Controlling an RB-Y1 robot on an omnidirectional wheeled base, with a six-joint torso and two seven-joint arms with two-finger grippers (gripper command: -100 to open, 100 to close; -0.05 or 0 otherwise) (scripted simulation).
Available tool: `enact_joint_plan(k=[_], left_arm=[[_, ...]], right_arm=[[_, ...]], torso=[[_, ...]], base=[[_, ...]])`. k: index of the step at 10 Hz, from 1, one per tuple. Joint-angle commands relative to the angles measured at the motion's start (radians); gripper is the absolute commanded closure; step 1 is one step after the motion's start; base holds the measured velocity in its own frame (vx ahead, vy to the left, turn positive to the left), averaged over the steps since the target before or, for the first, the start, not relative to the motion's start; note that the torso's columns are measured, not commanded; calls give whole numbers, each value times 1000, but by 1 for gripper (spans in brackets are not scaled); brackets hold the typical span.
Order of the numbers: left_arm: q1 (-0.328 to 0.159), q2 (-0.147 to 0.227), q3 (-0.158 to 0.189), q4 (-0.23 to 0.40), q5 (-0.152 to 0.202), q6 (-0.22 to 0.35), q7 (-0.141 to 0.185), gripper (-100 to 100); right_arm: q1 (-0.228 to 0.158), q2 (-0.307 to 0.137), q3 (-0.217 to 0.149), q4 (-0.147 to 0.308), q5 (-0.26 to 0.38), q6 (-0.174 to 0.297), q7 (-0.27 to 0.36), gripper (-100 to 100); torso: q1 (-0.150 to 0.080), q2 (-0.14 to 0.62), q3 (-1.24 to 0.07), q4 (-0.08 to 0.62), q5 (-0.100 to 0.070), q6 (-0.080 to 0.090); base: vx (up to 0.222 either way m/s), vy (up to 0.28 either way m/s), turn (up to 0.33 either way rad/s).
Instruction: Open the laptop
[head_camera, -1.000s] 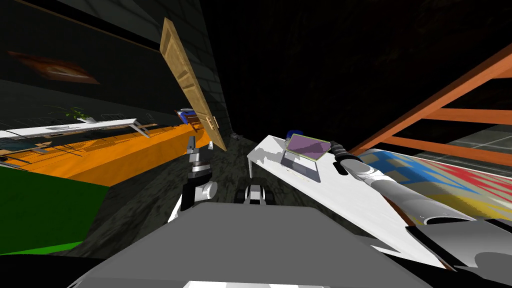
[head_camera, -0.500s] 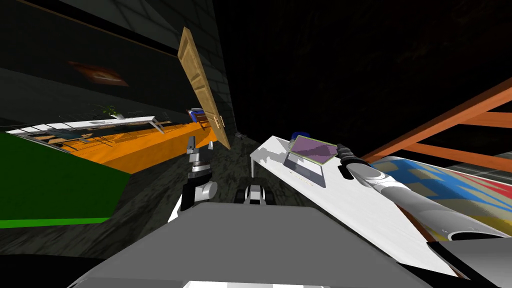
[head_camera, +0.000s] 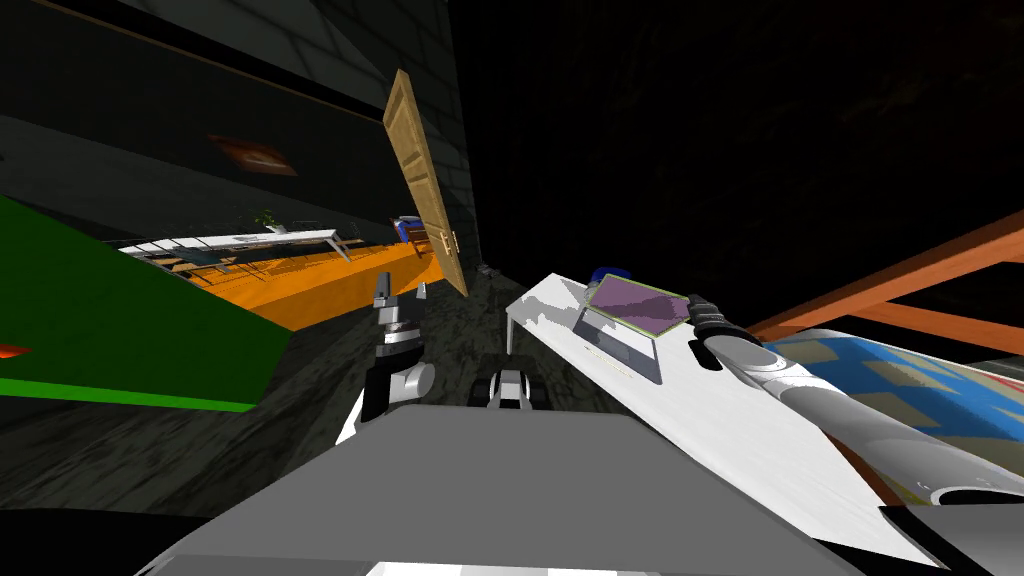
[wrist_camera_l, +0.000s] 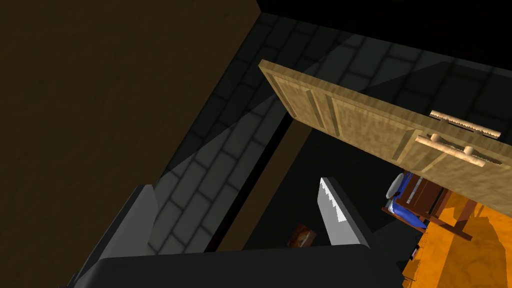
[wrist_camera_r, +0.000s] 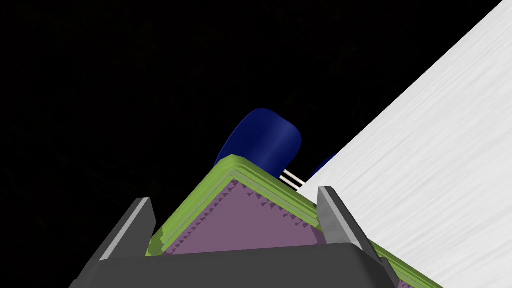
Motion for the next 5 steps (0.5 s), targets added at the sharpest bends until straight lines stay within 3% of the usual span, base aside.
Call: enact_joint_plan(k=[1, 3, 5], left_arm=[[0, 0, 0, 0, 0, 0, 0, 0], [0, 0, 0, 0, 0, 0, 0, 0], [0, 0, 0, 0, 0, 0, 0, 0]], right_arm=[[82, -11, -46, -17, -28, 38, -34, -100], [154, -11, -46, -17, -28, 38, -45, -100], [171, -11, -46, -17, -28, 38, -45, -100]], torso=[[-3, 0, 0, -1, -2, 4], [-3, 1, 1, 0, -1, -3], [-9, -1, 0, -3, -8, 4]], base=[[-25, -4, 290], [-30, -16, 196], [6, 5, -4]])
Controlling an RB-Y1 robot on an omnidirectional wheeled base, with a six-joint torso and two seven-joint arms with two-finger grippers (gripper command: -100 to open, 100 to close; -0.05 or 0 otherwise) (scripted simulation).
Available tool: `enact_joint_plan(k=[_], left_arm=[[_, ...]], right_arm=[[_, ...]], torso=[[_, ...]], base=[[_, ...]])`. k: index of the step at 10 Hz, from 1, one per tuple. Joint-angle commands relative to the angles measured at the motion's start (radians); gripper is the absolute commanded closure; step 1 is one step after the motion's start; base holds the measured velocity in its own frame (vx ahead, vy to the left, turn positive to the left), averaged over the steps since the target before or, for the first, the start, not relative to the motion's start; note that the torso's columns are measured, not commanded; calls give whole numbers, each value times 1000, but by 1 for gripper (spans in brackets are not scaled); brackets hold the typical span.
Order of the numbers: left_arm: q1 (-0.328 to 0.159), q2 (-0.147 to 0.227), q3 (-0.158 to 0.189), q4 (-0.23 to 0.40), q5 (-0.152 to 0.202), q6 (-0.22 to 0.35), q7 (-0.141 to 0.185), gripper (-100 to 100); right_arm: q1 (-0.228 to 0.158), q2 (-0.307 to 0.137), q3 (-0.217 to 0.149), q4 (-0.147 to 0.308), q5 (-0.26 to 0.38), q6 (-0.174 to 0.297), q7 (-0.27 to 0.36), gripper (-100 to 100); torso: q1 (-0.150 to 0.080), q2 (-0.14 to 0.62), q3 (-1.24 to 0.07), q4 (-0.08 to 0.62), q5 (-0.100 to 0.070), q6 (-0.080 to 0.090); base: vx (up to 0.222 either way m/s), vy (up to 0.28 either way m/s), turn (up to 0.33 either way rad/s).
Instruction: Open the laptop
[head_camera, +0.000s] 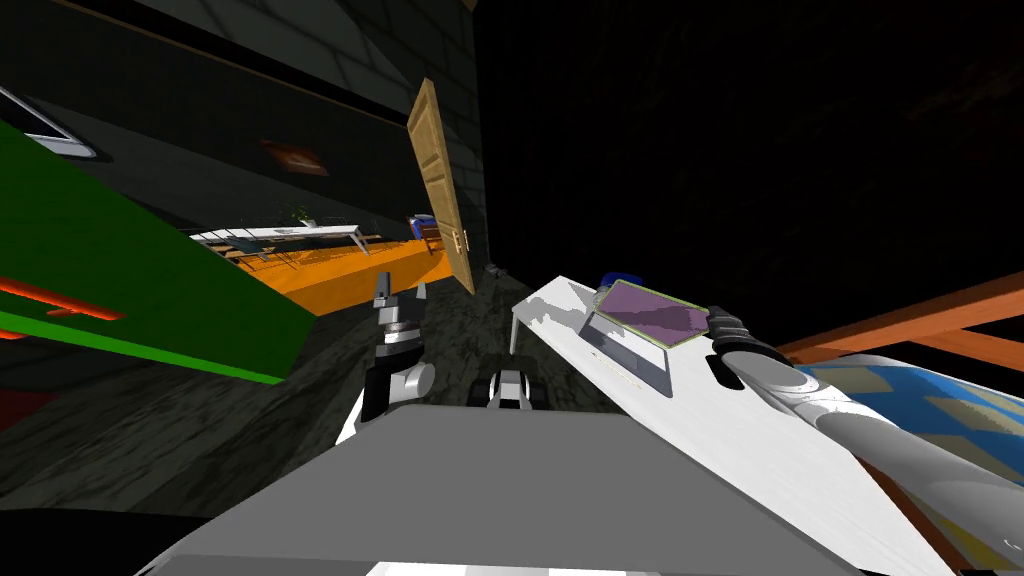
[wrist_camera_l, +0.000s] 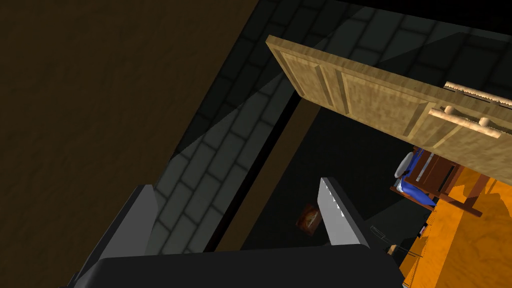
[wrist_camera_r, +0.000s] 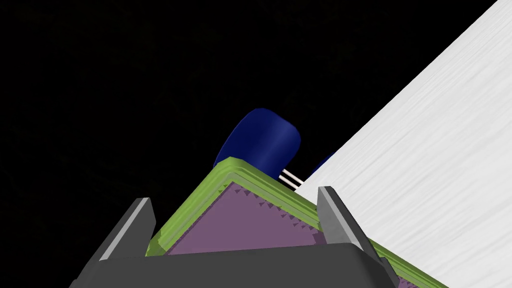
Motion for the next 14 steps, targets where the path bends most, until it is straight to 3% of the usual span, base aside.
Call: enact_joint_plan(k=[1, 2, 3, 4, 5, 7, 9, 10, 11, 13, 14], left_arm=[[0, 0, 0, 0, 0, 0, 0, 0], [0, 0, 0, 0, 0, 0, 0, 0], [0, 0, 0, 0, 0, 0, 0, 0], [0, 0, 0, 0, 0, 0, 0, 0], [0, 0, 0, 0, 0, 0, 0, 0], [0, 0, 0, 0, 0, 0, 0, 0], [0, 0, 0, 0, 0, 0, 0, 0], [0, 0, 0, 0, 0, 0, 0, 0], [0, 0, 0, 0, 0, 0, 0, 0], [0, 0, 0, 0, 0, 0, 0, 0], [0, 0, 0, 0, 0, 0, 0, 0]], right_arm=[[53, -10, -39, -4, -28, 25, -40, -100], [103, -10, -39, -4, -28, 25, -40, -100], [144, -10, -39, -4, -28, 25, -40, -100], [147, -10, -39, -4, -28, 25, -40, -100], [174, -22, -83, -13, -52, 60, -77, -100], [249, -22, -83, -13, -52, 60, -81, -100], [264, -22, -83, -13, -47, 60, -81, -100], [264, -22, -83, -13, -52, 60, -81, -100], [307, -33, -127, -21, -77, 96, -122, -100], [371, -33, -127, -21, -77, 96, -122, -100], [380, -33, -127, -21, -77, 96, -122, -100]], torso=[[-3, 0, 0, 1, 0, 0], [0, 1, 0, 3, 3, -9], [4, 0, 0, 2, 4, -9], [1, -1, 0, 0, 0, -1], [-3, 1, 1, 0, -2, 3], [1, 1, 1, 3, 2, -8], [-5, 2, 2, 1, -3, 4], [-6, 4, 4, 1, -6, 2], [-8, 3, 3, 1, -6, -1], [-2, -2, -1, 1, 0, -12], [-1, -4, -2, 0, -1, -4]], base=[[-38, 9, 353], [-50, -24, 281], [-16, -31, 80], [7, -3, -10], [-33, 15, 322], [-34, -11, 181], [10, -4, -25], [4, 6, -25], [-49, 3, 311], [-50, -17, 214], [9, -7, -8]])
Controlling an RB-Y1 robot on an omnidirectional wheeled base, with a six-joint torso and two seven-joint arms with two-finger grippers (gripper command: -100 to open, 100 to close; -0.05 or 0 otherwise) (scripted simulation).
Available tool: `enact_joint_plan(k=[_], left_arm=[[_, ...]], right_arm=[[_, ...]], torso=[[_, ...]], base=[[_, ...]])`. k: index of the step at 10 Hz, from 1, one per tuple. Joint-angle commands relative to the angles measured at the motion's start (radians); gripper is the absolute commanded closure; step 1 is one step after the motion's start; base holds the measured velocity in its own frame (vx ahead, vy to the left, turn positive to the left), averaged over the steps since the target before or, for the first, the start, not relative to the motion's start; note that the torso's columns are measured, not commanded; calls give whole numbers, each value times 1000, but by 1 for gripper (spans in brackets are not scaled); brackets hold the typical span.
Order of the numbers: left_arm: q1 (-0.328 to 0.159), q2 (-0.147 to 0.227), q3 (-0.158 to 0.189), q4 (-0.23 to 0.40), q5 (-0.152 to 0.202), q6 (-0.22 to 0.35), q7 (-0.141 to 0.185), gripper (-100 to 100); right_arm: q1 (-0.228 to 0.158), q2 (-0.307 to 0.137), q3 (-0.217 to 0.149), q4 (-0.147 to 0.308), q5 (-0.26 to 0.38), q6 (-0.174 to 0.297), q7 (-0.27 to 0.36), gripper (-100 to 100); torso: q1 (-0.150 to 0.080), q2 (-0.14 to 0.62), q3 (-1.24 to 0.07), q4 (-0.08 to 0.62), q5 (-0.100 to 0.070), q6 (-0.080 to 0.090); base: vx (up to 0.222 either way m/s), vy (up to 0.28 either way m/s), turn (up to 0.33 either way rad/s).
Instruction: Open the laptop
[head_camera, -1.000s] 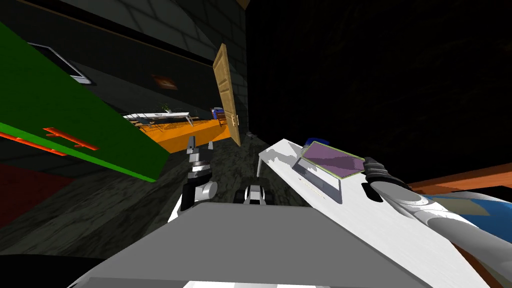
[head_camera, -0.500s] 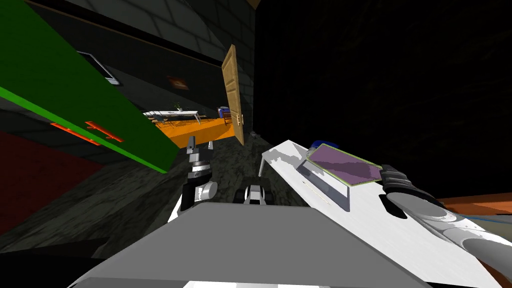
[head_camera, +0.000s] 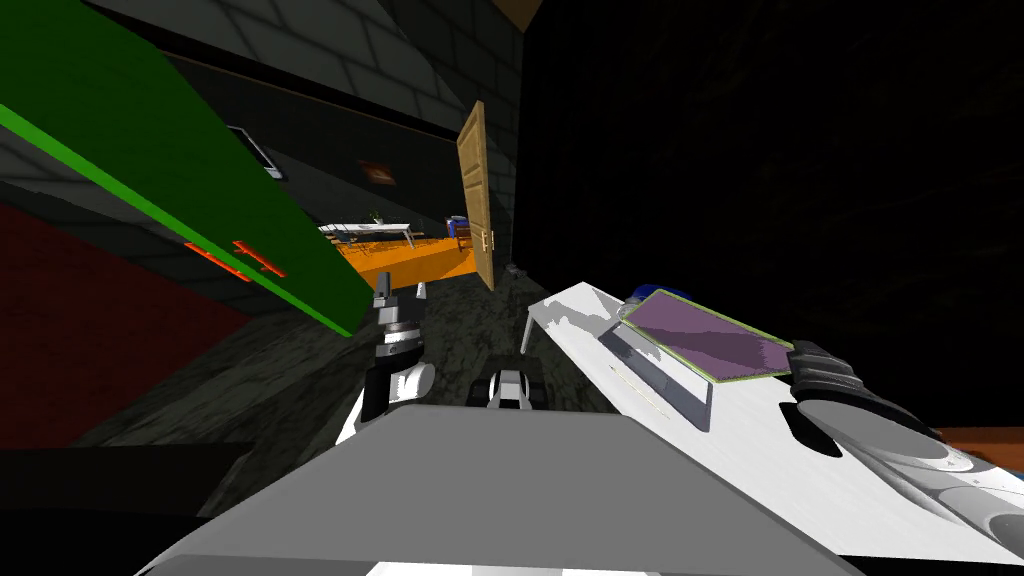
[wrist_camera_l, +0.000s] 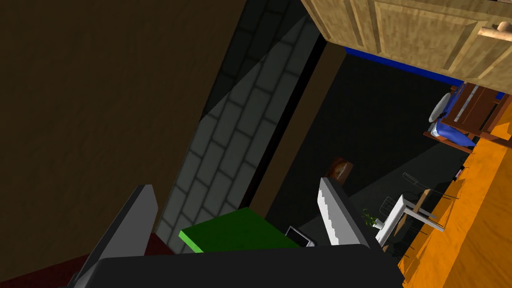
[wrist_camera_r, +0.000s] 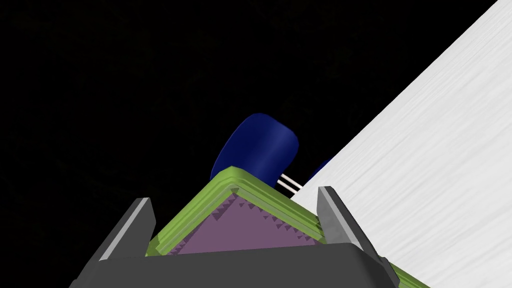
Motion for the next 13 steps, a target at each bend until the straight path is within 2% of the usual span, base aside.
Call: enact_joint_plan(k=[1, 3, 4, 5, 7, 8, 9, 10, 12, 13], left_arm=[[0, 0, 0, 0, 0, 0, 0, 0], [0, 0, 0, 0, 0, 0, 0, 0], [0, 0, 0, 0, 0, 0, 0, 0], [0, 0, 0, 0, 0, 0, 0, 0], [0, 0, 0, 0, 0, 0, 0, 0], [0, 0, 0, 0, 0, 0, 0, 0], [0, 0, 0, 0, 0, 0, 0, 0], [0, 0, 0, 0, 0, 0, 0, 0], [0, 0, 0, 0, 0, 0, 0, 0], [0, 0, 0, 0, 0, 0, 0, 0]], right_arm=[[80, -2, -40, -11, -21, 28, -48, -100], [137, -2, -40, -11, -21, 28, -53, -100], [162, -2, -40, -11, -21, 28, -53, -100], [202, -14, -84, -20, -46, 63, -81, -100], [276, -14, -84, -20, -46, 63, -94, -100], [306, -25, -128, -28, -71, 98, -135, -100], [340, -25, -128, -28, -71, 98, -135, -100], [342, -25, -128, -28, -71, 98, -135, -100], [393, -25, -128, -28, -71, 98, -135, -100], [423, -37, -172, -37, -96, 134, -175, -100]], torso=[[-1, 3, 2, 0, -1, 4], [4, 6, 3, 4, 5, -6], [5, 6, 4, 3, 3, -1], [3, 8, 5, 3, 1, 5], [6, 10, 6, 6, 8, -1], [6, 10, 6, 5, 6, 4], [8, 11, 6, 7, 9, -2], [12, 10, 4, 7, 13, -3], [13, 8, 3, 6, 12, 1], [12, 10, 5, 6, 10, 2]], base=[[-18, 10, 247], [-31, -13, 200], [1, -5, 32], [-34, 18, 295], [-30, 0, 187], [-43, 0, 320], [-51, -4, 220], [-23, -10, 70], [5, -2, 9], [-29, 13, 336]])
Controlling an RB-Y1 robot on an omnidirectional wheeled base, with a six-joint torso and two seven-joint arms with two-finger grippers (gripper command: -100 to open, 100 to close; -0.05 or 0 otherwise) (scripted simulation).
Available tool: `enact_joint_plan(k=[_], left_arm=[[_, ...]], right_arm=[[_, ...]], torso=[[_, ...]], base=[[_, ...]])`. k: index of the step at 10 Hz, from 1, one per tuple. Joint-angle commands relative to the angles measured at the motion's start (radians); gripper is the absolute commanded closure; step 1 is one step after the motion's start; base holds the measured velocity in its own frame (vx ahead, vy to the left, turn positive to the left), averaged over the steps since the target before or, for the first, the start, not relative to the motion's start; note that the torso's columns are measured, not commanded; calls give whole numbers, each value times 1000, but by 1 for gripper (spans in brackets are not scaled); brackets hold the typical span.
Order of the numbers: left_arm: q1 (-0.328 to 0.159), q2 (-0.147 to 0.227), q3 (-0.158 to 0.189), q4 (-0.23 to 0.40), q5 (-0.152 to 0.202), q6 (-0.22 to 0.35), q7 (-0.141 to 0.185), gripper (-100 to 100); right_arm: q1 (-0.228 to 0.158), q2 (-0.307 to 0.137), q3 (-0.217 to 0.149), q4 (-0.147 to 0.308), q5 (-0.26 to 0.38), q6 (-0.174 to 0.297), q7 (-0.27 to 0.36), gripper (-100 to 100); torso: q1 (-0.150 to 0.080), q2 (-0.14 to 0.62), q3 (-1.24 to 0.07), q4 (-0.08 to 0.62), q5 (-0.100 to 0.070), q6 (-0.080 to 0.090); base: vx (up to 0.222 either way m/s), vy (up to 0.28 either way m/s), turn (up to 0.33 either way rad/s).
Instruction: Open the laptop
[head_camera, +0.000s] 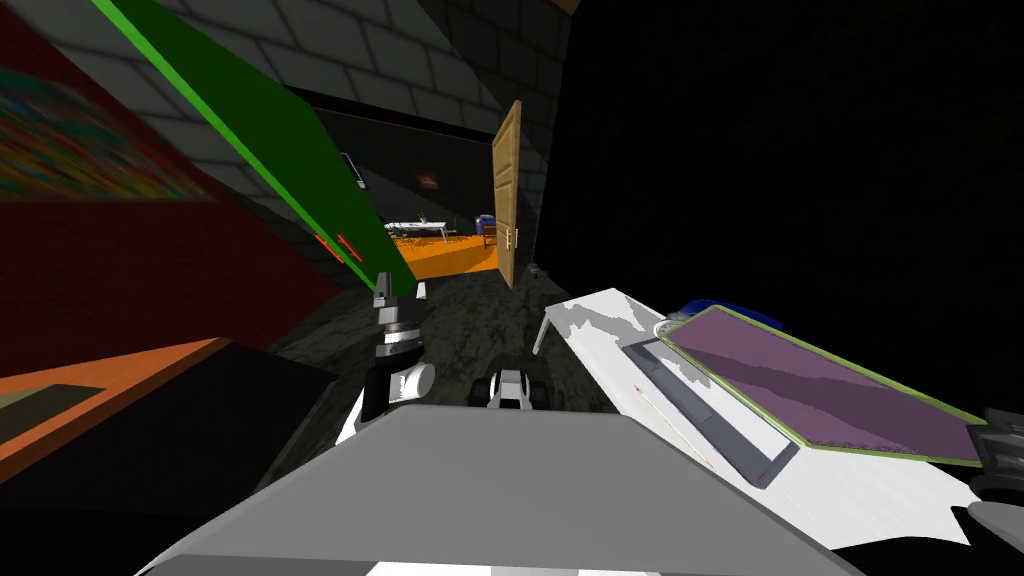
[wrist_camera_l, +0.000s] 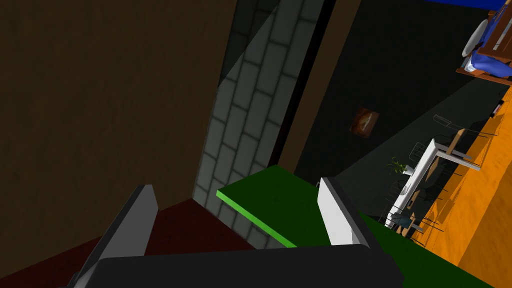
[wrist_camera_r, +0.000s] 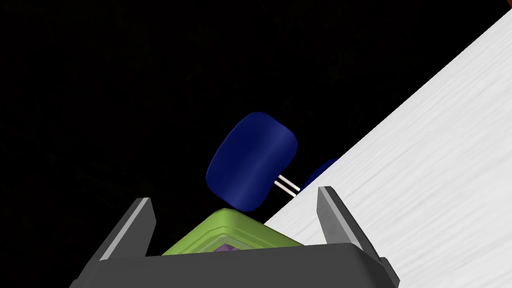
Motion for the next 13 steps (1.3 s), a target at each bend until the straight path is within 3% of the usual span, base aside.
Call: enact_joint_plan(k=[1, 3, 5, 6, 8, 9, 11, 13], left_arm=[[0, 0, 0, 0, 0, 0, 0, 0], [0, 0, 0, 0, 0, 0, 0, 0], [0, 0, 0, 0, 0, 0, 0, 0], [0, 0, 0, 0, 0, 0, 0, 0], [0, 0, 0, 0, 0, 0, 0, 0], [0, 0, 0, 0, 0, 0, 0, 0], [0, 0, 0, 0, 0, 0, 0, 0], [0, 0, 0, 0, 0, 0, 0, 0]], right_arm=[[76, -9, -43, -12, -32, 34, -36, -100], [132, -9, -43, -12, -32, 34, -36, -100], [134, -12, -46, -13, -35, 32, -35, -100], [86, 3, 1, -3, -7, -2, 5, 100], [23, 3, 1, -3, -7, -2, 5, 100], [-9, 14, 40, 6, 18, -37, 45, 100], [-62, 14, 45, 6, 18, -37, 45, 100], [-95, 14, 45, 6, 18, -37, 45, 100]], torso=[[1, 2, 0, 1, 2, -7], [4, -1, -2, 0, 5, -4], [5, -3, -3, 0, 5, -6], [5, -2, -3, 0, 6, -6], [-4, 2, 3, 0, -7, 4], [-8, 5, 6, 1, -11, -1], [-19, 4, 6, 0, -16, 3], [-22, -1, 2, -1, -15, -7]], base=[[-51, 5, 314], [-17, -3, -5], [1, 0, -11], [42, -21, -239], [55, 0, -219], [41, 1, -243], [23, 19, -204], [-21, 5, -27]])
